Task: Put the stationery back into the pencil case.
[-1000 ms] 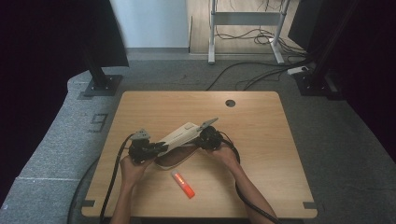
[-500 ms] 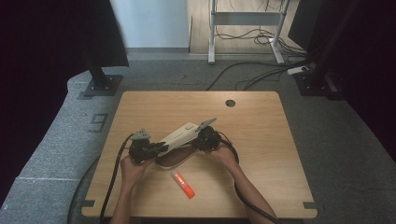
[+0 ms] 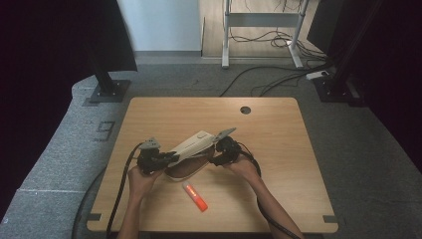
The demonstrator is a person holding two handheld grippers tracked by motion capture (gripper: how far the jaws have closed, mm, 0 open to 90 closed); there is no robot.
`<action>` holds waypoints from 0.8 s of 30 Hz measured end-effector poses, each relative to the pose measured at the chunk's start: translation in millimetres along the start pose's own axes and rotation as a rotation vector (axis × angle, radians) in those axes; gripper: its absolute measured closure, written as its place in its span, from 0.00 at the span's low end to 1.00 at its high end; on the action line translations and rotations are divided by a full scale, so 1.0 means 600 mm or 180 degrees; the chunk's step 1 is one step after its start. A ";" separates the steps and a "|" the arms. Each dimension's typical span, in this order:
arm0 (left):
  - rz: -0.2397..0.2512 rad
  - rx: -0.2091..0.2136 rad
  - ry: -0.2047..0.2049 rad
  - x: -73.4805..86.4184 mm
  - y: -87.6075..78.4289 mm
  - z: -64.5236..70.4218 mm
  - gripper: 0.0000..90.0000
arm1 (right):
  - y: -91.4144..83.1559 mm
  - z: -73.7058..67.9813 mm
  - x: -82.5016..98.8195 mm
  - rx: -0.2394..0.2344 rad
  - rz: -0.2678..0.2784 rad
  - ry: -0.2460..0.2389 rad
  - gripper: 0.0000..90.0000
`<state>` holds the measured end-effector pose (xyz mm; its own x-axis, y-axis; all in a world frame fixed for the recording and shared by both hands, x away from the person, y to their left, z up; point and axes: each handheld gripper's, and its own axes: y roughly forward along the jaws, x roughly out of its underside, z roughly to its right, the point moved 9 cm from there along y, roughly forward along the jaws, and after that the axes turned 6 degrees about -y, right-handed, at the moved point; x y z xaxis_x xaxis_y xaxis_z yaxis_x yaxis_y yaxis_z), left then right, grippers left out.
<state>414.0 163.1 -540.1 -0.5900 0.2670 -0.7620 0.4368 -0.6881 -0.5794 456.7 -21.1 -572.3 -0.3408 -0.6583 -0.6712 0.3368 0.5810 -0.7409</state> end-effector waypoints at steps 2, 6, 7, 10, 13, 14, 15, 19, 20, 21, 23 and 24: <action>-0.0003 0.0000 0.0002 0.000 0.000 0.000 0.85 | -0.005 -0.001 0.003 0.0014 0.0000 -0.0014 0.38; -0.0006 -0.0001 0.0005 0.000 0.000 0.000 0.85 | -0.016 -0.004 0.009 0.0032 0.0033 -0.0046 0.32; -0.0007 -0.0004 0.0008 0.000 0.000 0.000 0.84 | -0.018 -0.005 0.010 0.0040 0.0044 -0.0044 0.30; -0.0007 -0.0003 0.0009 0.000 0.000 0.000 0.85 | -0.023 -0.007 0.013 0.0033 0.0048 -0.0065 0.28; -0.0008 -0.0002 0.0010 0.000 -0.001 0.001 0.85 | -0.032 -0.014 0.017 0.0018 0.0073 -0.0040 0.22; -0.0007 -0.0003 0.0010 0.000 -0.001 0.001 0.85 | -0.035 -0.016 0.019 0.0010 0.0082 -0.0044 0.21; -0.0009 -0.0003 0.0010 0.000 -0.001 0.001 0.85 | -0.038 -0.018 0.021 0.0013 0.0077 -0.0039 0.19; -0.0009 -0.0003 0.0009 0.000 -0.001 0.001 0.85 | -0.047 -0.026 0.028 0.0032 0.0097 -0.0032 0.16; -0.0010 -0.0003 0.0009 0.000 -0.001 0.001 0.85 | -0.049 -0.028 0.030 0.0027 0.0102 -0.0028 0.16; -0.0010 -0.0003 0.0009 0.000 -0.001 0.001 0.85 | -0.049 -0.028 0.030 0.0027 0.0102 -0.0028 0.16; -0.0010 -0.0003 0.0010 0.000 -0.001 0.001 0.84 | -0.054 -0.034 0.036 0.0025 0.0110 -0.0022 0.16; -0.0010 -0.0003 0.0010 0.000 -0.001 0.001 0.84 | -0.055 -0.036 0.038 0.0016 0.0115 -0.0025 0.16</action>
<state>413.2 163.1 -539.5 -0.5892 0.2714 -0.7610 0.4355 -0.6866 -0.5821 418.7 -44.9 -563.7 -0.3216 -0.6406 -0.6973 0.3532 0.6021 -0.7161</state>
